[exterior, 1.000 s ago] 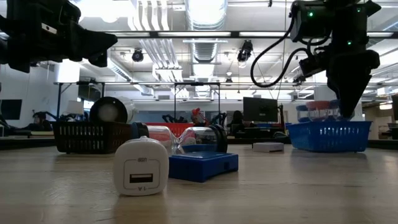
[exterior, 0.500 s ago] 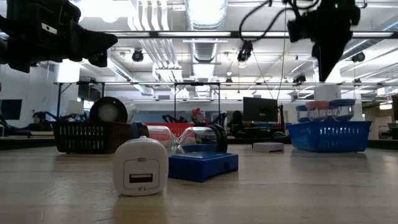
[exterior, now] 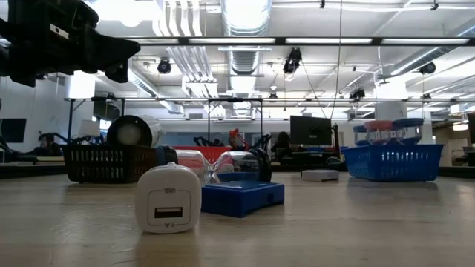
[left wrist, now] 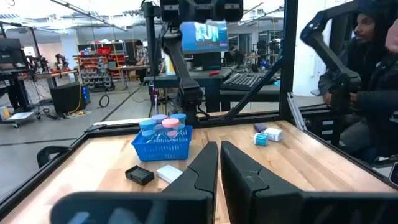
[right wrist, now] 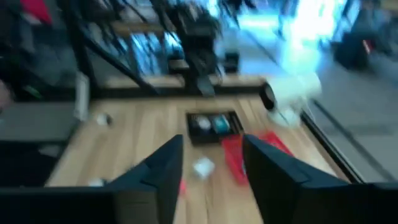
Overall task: Pick & Place Office items
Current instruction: Put the top white charger adapter into the black bin
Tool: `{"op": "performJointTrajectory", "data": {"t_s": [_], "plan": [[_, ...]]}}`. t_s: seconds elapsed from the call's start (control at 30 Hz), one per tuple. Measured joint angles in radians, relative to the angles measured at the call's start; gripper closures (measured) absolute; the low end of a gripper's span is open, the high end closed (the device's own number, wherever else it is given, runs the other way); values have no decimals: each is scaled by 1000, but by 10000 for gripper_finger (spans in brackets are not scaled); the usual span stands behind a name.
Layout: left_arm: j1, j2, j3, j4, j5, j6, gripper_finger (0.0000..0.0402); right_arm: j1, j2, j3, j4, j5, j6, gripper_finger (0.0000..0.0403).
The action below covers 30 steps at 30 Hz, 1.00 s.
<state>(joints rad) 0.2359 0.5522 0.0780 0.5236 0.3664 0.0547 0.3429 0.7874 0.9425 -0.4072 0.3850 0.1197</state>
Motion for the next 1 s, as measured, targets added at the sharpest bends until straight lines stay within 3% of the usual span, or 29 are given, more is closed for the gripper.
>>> {"op": "performJointTrajectory", "data": {"t_s": [0.13, 0.27, 0.47, 0.73, 1.0], "plan": [[0, 0, 0, 0, 0, -32, 380, 63, -111, -200, 131, 65, -15, 323], [0, 0, 2, 1, 0, -127, 380, 67, -180, -413, 346, 61, -36, 384], [0, 27, 31, -36, -4, -138, 382, 65, -260, -594, 587, 55, -101, 390], [0, 176, 231, -277, -12, -71, 396, 65, -310, -771, 912, -18, -239, 390], [-23, 424, 483, -619, -14, 71, 386, 62, -310, -821, 965, -18, -254, 390]]}}
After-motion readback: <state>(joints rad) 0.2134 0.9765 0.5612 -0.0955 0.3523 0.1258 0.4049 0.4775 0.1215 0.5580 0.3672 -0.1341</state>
